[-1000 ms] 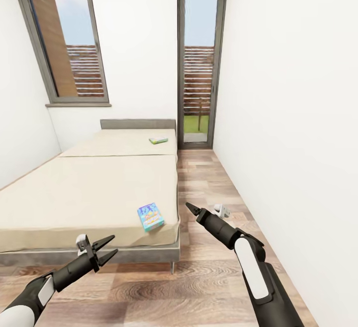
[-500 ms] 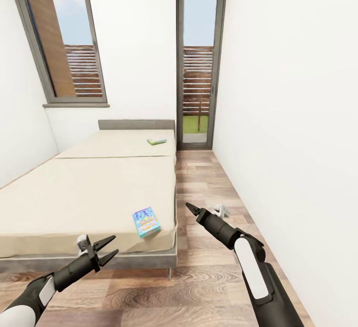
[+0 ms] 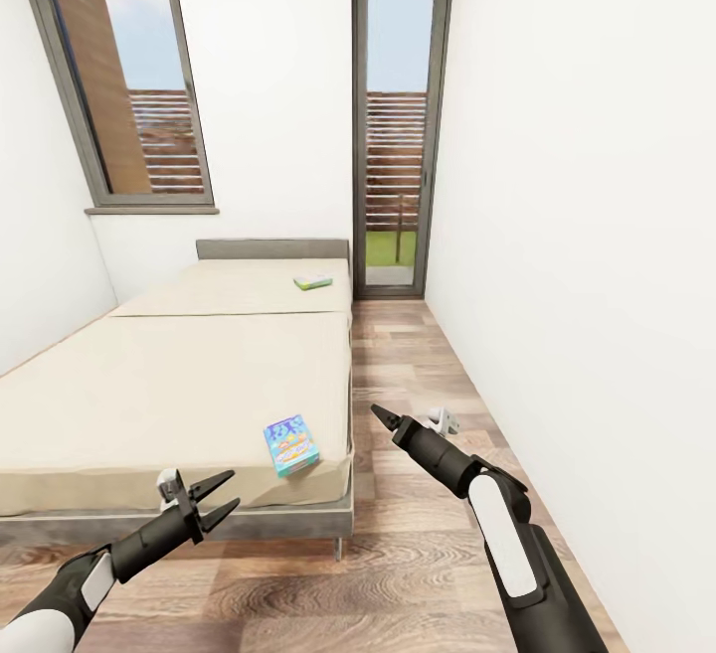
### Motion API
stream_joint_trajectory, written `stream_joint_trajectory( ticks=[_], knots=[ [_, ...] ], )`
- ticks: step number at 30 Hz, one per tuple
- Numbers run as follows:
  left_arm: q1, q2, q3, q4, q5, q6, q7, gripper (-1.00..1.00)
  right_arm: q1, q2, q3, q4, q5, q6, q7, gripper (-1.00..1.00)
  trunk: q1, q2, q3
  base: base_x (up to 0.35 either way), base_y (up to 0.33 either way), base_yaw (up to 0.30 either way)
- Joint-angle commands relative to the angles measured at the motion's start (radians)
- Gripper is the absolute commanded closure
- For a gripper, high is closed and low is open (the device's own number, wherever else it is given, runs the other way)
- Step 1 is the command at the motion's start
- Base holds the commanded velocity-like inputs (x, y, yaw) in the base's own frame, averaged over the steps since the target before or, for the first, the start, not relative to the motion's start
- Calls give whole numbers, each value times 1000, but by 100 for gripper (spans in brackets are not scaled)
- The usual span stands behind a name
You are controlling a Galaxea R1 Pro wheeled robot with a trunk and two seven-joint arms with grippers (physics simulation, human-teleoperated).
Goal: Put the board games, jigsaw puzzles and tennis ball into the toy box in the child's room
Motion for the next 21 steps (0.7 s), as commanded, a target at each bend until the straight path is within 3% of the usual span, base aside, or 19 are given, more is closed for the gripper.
stream_joint_trajectory(
  ticks=[1, 4, 21],
  knots=[
    [-1, 0, 1, 0, 1, 10, -2, -100, -1, 0, -2, 0, -1, 5, 2, -100, 0, 0, -1, 0, 0, 0],
    [-1, -2, 1, 0, 1, 9, -1, -100, -1, 0, -2, 0, -1, 5, 1, -100, 0, 0, -1, 0, 0, 0],
    [-1, -2, 1, 0, 1, 9, 0, -100, -1, 0, -1, 0, -1, 4, 2, -100, 58, -106, -56, 0, 0, 0]
  ],
)
